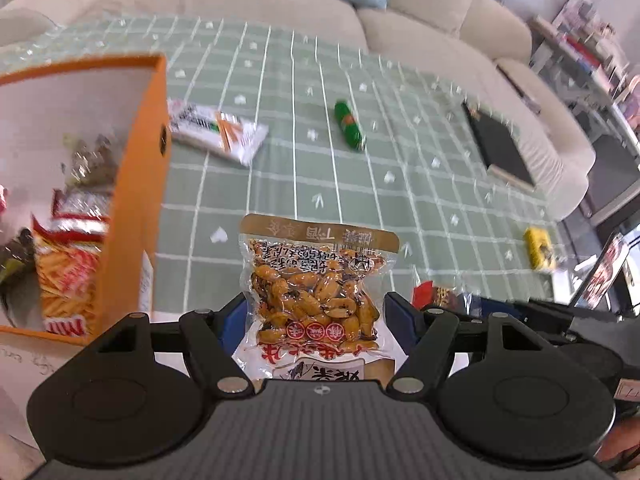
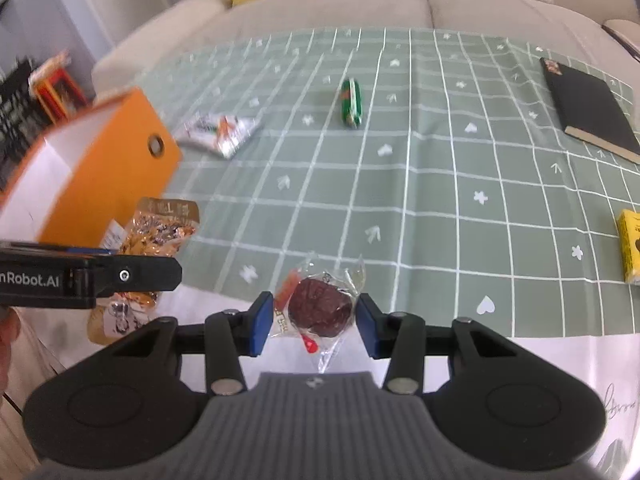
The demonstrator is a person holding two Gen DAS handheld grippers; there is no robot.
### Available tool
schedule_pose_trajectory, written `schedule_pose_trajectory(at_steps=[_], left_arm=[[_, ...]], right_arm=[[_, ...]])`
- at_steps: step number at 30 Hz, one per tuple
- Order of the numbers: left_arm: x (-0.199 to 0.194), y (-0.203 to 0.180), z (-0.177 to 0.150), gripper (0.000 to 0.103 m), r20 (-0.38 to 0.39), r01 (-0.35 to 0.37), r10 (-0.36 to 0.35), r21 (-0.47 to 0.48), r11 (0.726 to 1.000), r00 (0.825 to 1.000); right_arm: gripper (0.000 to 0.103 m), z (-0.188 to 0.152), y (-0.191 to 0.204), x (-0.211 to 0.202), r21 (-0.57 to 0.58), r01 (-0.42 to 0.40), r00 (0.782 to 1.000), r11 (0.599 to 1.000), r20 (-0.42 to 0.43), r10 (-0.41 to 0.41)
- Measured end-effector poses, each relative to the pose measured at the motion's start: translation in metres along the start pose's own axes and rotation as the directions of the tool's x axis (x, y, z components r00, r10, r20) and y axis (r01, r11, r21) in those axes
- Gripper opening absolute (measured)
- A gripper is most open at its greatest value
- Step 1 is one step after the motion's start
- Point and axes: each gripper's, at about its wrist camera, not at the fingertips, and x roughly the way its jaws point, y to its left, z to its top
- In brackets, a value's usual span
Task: Organize snacks
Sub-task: 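Lift both held packets and carry them toward the orange box, then lower the peanut packet and dried-meat bag into the orange box and open both grippers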
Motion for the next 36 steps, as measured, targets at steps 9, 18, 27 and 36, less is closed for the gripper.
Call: schedule_pose_trajectory(at_steps=[9, 18, 27, 36], left_arm=[[-0.054, 0.021, 0.012, 0.082, 0.134, 0.034, -0.026, -0.056, 0.998, 0.991], [-0.089, 0.068, 0.026, 0.082, 0.202, -0.025, 0.049, -0.118, 0.993, 0.978], [-0.107, 0.121, 0.041, 0.082, 0.220, -0.139, 0.170, -0.149, 0.979, 0.961], [-0.090, 0.164, 0.056, 0.082, 0.155, -0.228, 0.248, -0.134, 0.964, 0.956]], right_arm=[[0.043, 0.018, 0.042, -0.033, -0.014, -0.084, 0.991, 0.996, 0.106, 0.085], [0.043, 0.055, 0.123, -0.039, -0.163, -0.181, 0.968, 0.970, 0.146, 0.205], [0.043, 0.083, 0.204, -0.023, -0.339, -0.208, 0.956, 0.917, 0.130, 0.264], [0.043, 0.101, 0.244, 0.026, -0.490, -0.186, 0.966, 0.852, 0.067, 0.250]])
